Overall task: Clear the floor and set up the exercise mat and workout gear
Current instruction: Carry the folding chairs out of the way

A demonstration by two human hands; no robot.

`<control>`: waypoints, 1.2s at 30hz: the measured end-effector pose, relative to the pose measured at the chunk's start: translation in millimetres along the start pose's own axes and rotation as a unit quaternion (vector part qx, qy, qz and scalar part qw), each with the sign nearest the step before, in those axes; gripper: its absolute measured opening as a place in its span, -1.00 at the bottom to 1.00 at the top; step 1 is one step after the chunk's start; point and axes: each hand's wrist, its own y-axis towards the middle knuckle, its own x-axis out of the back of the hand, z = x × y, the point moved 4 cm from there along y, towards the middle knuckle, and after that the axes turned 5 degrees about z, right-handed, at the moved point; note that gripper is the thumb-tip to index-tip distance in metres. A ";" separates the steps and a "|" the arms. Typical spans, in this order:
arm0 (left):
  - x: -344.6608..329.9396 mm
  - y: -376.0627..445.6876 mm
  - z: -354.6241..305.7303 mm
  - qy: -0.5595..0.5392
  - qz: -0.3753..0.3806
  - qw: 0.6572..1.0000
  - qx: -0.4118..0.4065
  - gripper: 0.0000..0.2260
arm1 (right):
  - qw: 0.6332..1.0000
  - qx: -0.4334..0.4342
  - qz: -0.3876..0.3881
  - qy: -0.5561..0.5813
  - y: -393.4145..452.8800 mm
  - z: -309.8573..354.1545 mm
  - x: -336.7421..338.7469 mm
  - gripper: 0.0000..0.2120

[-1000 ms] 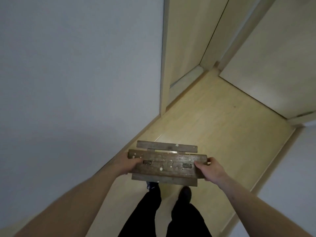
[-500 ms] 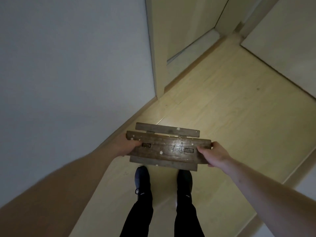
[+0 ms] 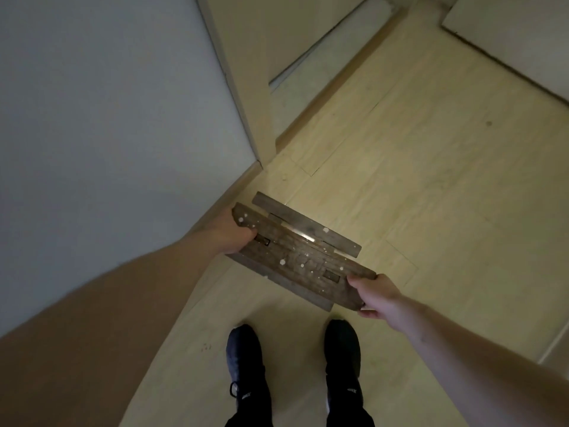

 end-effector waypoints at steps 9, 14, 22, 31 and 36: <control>-2.4 56.1 17.7 0.064 0.023 0.996 0.053 -0.33 | 0.996 -0.058 0.034 0.065 45.2 -17.3 -36.6 -0.51; -1.9 49.9 25.7 0.033 0.000 0.998 0.046 -0.38 | 0.996 -0.052 0.030 0.069 35.7 -18.0 -45.2 -0.49; -1.6 -60.1 4.5 0.081 0.004 0.997 -0.013 -0.40 | 0.985 0.071 0.053 -0.150 -94.1 13.2 -44.9 -0.43; 37.7 -340.9 -22.3 0.020 -0.011 0.999 0.038 -0.57 | 0.940 0.182 0.065 -0.282 -384.4 51.5 -13.3 -0.46; 49.0 -453.8 -46.9 -0.017 -0.058 0.998 0.017 -0.60 | 0.905 0.255 0.058 -0.336 -494.8 62.2 4.6 -0.54</control>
